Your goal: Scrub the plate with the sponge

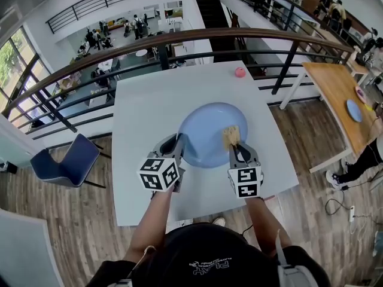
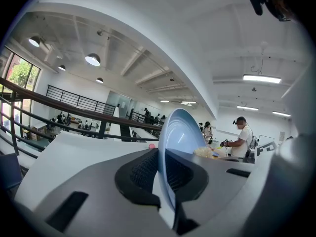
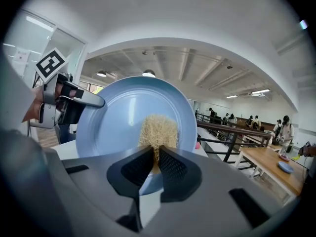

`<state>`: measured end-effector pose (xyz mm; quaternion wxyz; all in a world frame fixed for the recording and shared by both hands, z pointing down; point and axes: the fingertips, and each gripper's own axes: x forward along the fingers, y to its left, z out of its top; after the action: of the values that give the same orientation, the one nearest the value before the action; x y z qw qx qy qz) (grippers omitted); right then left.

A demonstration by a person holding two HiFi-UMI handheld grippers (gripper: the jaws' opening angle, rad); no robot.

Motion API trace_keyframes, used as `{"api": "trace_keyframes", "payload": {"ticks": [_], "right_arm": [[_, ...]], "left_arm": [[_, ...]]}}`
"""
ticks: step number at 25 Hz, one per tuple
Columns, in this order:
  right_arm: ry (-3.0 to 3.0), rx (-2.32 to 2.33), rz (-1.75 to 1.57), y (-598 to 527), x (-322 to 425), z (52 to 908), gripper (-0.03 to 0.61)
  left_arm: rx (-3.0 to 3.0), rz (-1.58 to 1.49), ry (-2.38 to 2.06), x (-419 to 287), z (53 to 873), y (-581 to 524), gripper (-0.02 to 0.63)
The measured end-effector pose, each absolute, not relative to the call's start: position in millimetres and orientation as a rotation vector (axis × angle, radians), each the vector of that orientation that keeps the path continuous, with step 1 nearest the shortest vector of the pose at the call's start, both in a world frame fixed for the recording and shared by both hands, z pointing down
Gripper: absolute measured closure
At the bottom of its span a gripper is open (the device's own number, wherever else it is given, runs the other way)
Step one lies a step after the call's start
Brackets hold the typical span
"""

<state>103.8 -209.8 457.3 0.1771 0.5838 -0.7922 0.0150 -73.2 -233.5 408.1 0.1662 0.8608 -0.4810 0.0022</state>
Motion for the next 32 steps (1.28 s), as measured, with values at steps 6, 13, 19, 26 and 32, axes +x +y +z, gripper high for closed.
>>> {"api": "trace_keyframes", "payload": {"ticks": [6,13,19,26,32], "right_arm": [[-2.219,1.684,0.023,-214.2,116.5,457.2,0.534],[-2.29,1.659,-0.007,-205.3,100.7,443.6,0.534],[-2.331,1.649,-0.017,-200.4,90.2,435.6,0.534],[-2.329,1.645,0.013,-196.9,88.4,445.6,0.534],[-2.312,1.626,0.077,-190.7,91.0,469.5,0.534]], "left_arm": [[2.438,0.015,-1.368,-73.6,413.0,-233.1,0.586],[2.428,0.048,-1.382,-74.6,420.5,-233.3,0.586],[2.405,0.067,-1.369,-75.6,430.9,-233.3,0.586],[2.351,0.101,-1.352,-79.7,456.8,-229.8,0.587],[2.275,0.144,-1.329,-80.0,493.4,-220.3,0.586]]}}
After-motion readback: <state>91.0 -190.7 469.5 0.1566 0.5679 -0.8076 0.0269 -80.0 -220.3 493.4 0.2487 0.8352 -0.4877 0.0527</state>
